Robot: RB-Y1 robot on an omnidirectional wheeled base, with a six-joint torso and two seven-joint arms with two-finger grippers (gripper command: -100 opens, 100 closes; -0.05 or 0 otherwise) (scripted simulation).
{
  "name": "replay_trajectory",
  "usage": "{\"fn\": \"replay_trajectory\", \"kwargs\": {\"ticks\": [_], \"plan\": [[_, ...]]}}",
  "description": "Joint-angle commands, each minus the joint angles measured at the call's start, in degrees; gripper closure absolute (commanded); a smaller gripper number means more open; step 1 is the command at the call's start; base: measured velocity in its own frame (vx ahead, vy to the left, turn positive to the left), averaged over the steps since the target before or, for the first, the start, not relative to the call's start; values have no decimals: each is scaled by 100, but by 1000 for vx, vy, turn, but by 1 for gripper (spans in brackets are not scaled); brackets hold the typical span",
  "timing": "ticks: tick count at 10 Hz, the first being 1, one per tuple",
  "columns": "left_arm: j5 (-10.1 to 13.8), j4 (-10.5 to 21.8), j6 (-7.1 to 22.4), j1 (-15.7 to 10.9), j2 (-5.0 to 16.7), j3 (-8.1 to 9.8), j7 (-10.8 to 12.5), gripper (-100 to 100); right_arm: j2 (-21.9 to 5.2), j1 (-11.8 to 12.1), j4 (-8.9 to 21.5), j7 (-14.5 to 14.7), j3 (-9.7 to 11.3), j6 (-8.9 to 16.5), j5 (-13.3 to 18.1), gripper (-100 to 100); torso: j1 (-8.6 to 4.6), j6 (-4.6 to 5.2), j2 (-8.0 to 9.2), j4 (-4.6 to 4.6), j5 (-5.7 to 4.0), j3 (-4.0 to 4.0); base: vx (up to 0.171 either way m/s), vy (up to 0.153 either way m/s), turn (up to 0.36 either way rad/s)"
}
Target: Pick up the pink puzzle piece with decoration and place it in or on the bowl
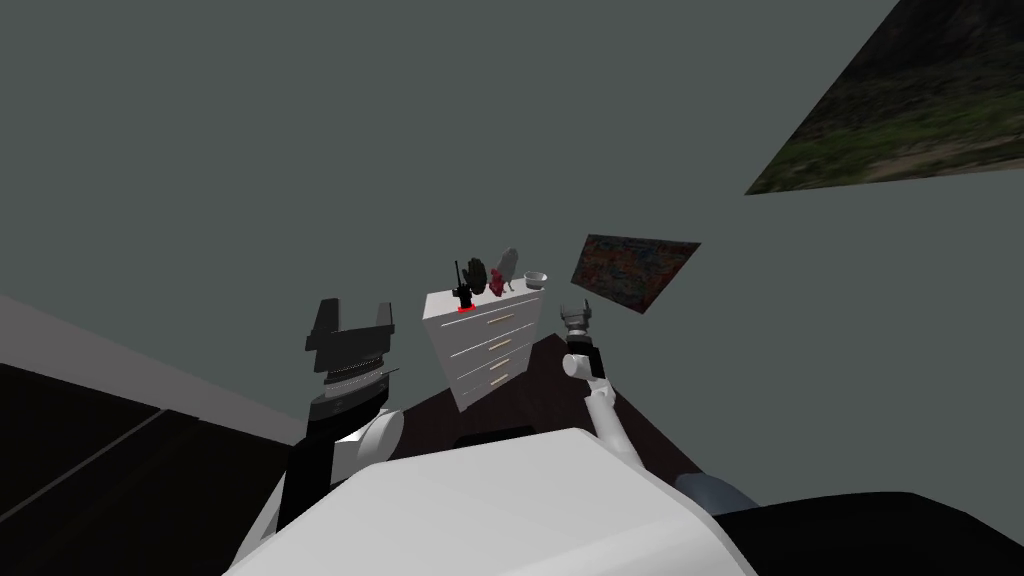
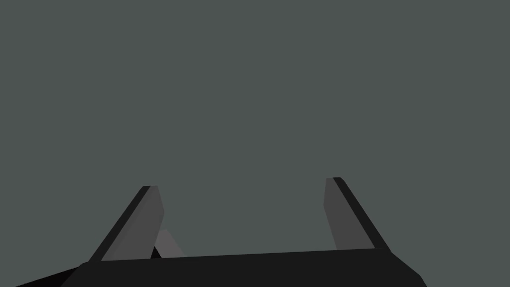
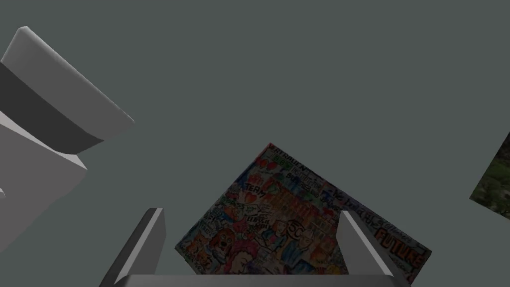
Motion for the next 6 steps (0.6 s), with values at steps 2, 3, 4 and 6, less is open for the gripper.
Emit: {"fn": "replay_trajectory", "kwargs": {"ticks": [2,3,4,6], "plan": [[0,0,0,0,0,0,0,0,8,-404,376,-350,-67,279,-332,-100,1,2,5,1,-1,3,-69,-103,32],[0,0,0,0,0,0,0,0,8,-485,464,-350,-67,279,-332,-100,3,1,15,3,0,8,-64,-58,22],[0,0,0,0,-1,0,0,0,8,-485,464,-350,-67,279,-332,-100,17,2,12,3,2,7,-22,-8,-6],[0,0,0,0,-1,-1,0,0,22,-762,739,-552,-82,428,-514,-100,29,0,-1,0,6,0,-35,-40,27]]}}
